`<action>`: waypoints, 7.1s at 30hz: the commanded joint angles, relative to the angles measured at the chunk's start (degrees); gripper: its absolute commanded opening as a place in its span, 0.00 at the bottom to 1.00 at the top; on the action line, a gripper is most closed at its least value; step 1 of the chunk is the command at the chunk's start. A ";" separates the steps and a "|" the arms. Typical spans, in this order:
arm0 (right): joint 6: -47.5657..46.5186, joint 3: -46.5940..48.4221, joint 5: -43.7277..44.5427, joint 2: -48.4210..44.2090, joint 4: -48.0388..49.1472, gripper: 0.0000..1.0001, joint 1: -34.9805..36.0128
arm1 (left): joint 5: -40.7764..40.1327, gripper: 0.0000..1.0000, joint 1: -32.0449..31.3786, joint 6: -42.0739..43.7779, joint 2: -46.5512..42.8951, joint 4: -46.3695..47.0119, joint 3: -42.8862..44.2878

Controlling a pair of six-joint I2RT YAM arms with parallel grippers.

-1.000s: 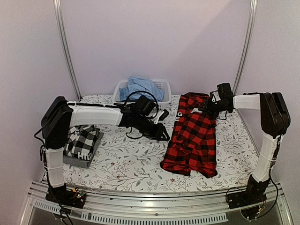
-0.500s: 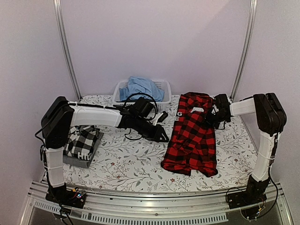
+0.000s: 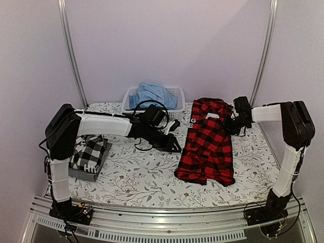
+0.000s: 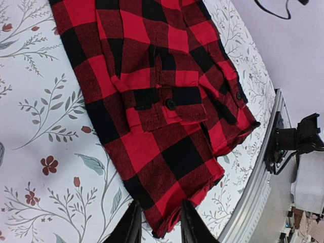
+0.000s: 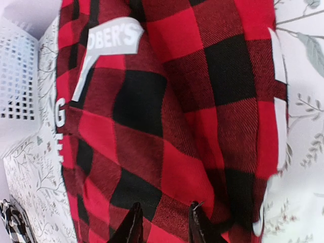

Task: Fold and stack the long sleeve shirts
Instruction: Adjust the sleeve of the rectangle-folded shirt, then move the rectangle-folded shirt to the center of the board, then pick up the rectangle-folded shirt from the center of the board.

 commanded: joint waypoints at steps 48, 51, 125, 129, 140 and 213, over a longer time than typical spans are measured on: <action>-3.72 -6.19 6.45 -20.18 -4.33 0.42 7.52 | -10.50 0.36 -4.38 -1.26 19.96 -11.71 24.49; -3.72 -6.32 6.54 -20.61 -4.32 0.42 7.50 | -9.82 0.33 -4.54 -1.49 20.07 -11.79 24.67; -1.68 -21.97 5.05 -35.06 -10.58 0.61 12.75 | -4.27 0.42 0.84 -3.86 -1.22 -1.18 1.49; 1.88 -27.89 6.61 -42.10 -13.80 0.59 16.15 | -1.50 0.42 1.49 -4.75 -2.69 1.51 -2.21; 16.05 -39.65 8.62 -53.86 -22.74 0.47 26.31 | 5.59 0.42 1.62 -8.10 -1.76 6.71 -9.36; 45.01 -53.15 13.78 -63.57 -10.91 0.48 43.44 | 12.22 0.00 -4.48 -0.91 -2.47 -3.36 -13.57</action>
